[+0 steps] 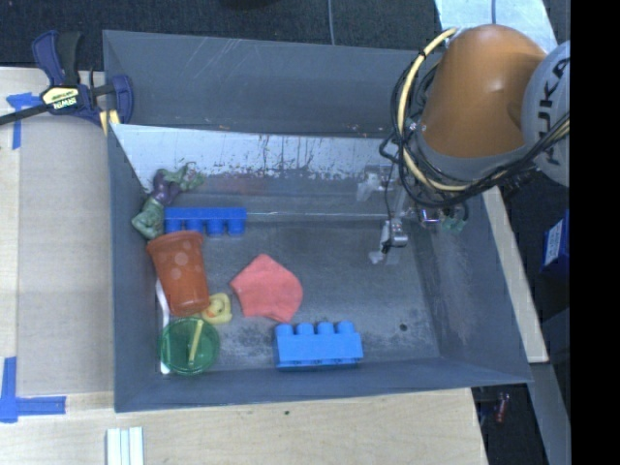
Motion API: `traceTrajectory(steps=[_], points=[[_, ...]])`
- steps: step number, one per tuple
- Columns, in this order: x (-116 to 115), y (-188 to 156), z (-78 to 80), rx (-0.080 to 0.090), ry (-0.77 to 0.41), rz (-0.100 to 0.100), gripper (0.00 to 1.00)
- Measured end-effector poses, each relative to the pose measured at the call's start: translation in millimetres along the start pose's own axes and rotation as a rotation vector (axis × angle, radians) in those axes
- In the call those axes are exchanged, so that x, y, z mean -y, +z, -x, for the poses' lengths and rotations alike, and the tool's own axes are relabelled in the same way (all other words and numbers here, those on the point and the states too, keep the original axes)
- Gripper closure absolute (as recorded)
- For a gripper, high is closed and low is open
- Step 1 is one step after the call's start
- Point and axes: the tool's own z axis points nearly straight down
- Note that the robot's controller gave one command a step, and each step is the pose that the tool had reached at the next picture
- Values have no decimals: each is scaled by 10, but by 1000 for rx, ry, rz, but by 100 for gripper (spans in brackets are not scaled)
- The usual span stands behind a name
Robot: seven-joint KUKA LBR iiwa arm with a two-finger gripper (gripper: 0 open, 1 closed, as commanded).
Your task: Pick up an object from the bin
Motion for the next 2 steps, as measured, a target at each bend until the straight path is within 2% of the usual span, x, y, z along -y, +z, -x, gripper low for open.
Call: traceTrajectory(steps=[1, 2], points=[[1, -51, 15, 9, 0, 0, 0], [-377, 728, -73, 13, -12, 0, 0]])
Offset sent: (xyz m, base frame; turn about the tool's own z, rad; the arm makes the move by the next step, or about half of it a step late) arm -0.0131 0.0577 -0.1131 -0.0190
